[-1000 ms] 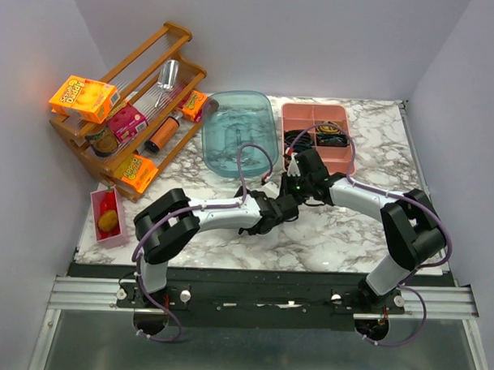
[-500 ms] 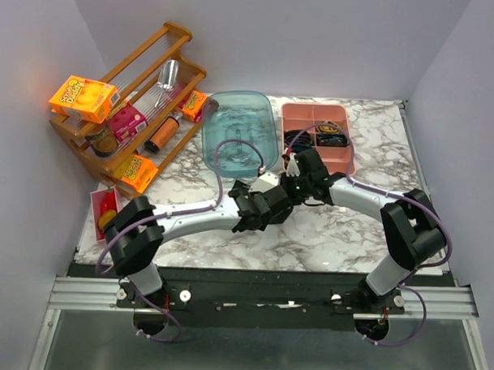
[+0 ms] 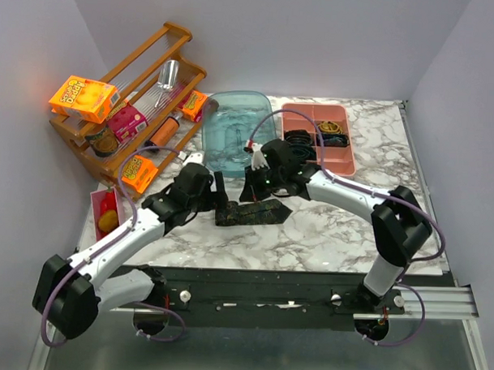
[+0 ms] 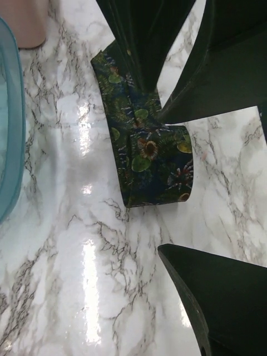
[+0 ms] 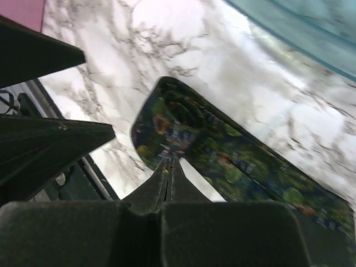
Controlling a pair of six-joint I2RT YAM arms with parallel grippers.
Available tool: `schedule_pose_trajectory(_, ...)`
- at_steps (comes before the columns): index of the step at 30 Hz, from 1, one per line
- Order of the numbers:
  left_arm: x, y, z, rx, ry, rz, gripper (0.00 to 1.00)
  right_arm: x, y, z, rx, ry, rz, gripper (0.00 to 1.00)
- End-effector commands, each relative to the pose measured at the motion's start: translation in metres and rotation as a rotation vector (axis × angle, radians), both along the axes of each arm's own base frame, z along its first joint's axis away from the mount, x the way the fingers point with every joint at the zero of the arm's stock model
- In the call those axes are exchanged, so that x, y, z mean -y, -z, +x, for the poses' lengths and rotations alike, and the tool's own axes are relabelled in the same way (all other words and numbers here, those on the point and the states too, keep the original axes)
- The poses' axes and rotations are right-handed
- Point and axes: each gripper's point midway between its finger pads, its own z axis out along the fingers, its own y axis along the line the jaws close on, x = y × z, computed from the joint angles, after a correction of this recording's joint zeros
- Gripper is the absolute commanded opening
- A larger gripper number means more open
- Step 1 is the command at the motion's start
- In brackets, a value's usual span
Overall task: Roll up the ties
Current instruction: Roll the tie at the center of the board.
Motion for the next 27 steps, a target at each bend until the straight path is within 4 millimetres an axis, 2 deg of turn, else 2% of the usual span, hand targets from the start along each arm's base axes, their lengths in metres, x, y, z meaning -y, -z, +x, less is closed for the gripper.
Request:
schedule_pose_trajectory(1,0.009,-0.009,-0.003,-0.016,0.044,-0.256,0.99,-0.024,0.007,-0.018,-0.019,-0.084,-0.026,0.01)
schedule_pose_trajectory(2,0.007,-0.013,-0.001,0.0,0.044,-0.286,0.99,-0.029,0.01,-0.017,-0.023,-0.09,-0.034,0.01)
schedule_pose_trajectory(6,0.0,0.0,-0.003,-0.04,0.036,-0.38,0.99,-0.04,0.021,-0.023,-0.034,-0.113,-0.062,0.01)
schedule_pose_trajectory(9,-0.002,0.006,-0.003,-0.055,0.04,-0.411,0.99,-0.039,0.028,-0.021,-0.035,-0.1,-0.087,0.01)
schedule_pose_trajectory(17,0.002,0.023,-0.002,-0.086,0.053,-0.423,0.99,-0.019,0.05,-0.011,-0.023,-0.01,-0.199,0.01)
schedule_pose_trajectory(27,0.008,0.038,0.003,-0.073,0.098,-0.43,0.99,0.003,0.079,-0.014,-0.08,0.051,-0.274,0.01)
